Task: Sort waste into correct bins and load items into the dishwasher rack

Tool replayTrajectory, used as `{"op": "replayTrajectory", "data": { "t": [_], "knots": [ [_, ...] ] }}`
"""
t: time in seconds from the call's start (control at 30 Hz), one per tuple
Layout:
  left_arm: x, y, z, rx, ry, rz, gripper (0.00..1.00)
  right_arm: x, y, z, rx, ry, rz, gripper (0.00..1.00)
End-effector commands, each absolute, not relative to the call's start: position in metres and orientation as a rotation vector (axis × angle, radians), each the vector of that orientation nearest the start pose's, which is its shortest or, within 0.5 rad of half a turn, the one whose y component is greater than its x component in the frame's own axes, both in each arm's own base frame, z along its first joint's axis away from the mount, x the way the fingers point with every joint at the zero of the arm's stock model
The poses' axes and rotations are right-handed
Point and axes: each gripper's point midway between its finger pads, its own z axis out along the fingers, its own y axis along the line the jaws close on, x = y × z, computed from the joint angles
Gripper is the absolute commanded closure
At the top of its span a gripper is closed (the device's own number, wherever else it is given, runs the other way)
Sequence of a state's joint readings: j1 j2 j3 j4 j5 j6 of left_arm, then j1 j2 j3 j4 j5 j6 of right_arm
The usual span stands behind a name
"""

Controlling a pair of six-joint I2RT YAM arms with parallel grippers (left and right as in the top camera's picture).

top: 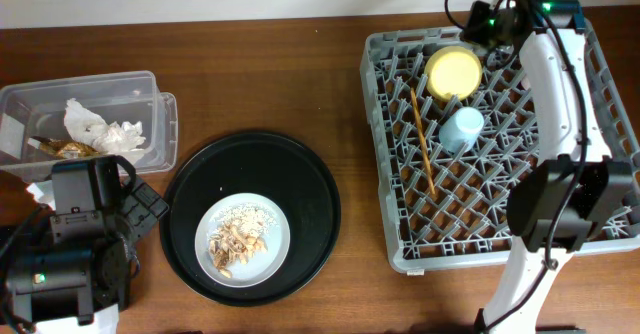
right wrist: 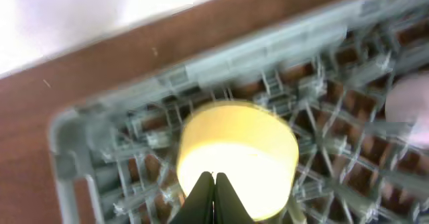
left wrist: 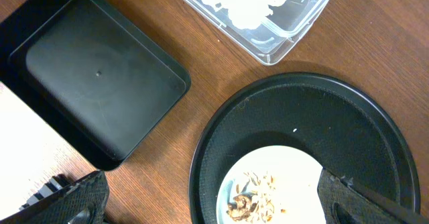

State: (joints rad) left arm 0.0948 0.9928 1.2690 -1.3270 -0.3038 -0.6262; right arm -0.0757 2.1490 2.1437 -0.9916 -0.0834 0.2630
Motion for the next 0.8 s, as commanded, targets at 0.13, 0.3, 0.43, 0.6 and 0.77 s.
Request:
{"op": "replayTrajectory", "data": {
  "t": [0.13,0.3,0.43,0.6,0.77],
  "knots": [
    [0.208,0.074,0.257,-1.017,2.334,0.201,0.01,0.545,-0.028,0.128,0.472,2.651,0.158,0.96],
    [0.208,0.074,0.257,-1.017,2.334,0.201,0.01,0.557,-0.029,0.114,0.47,2.637,0.161,0.95],
    [0.208,0.074,0.257,-1.017,2.334,0.201,0.01,0.564,-0.029,0.097,0.471,2.641,0.159,0.96],
    [0.208,0.074,0.257,-1.017,2.334,0.201,0.01,0.566,-0.031,0.066,0.482,2.68,0.148,0.96],
    [0.208,0.074,0.257,-1.017,2.334,0.201,0.01,0.565,-0.053,0.06,0.518,2.672,-0.03,0.96]
  ]
}}
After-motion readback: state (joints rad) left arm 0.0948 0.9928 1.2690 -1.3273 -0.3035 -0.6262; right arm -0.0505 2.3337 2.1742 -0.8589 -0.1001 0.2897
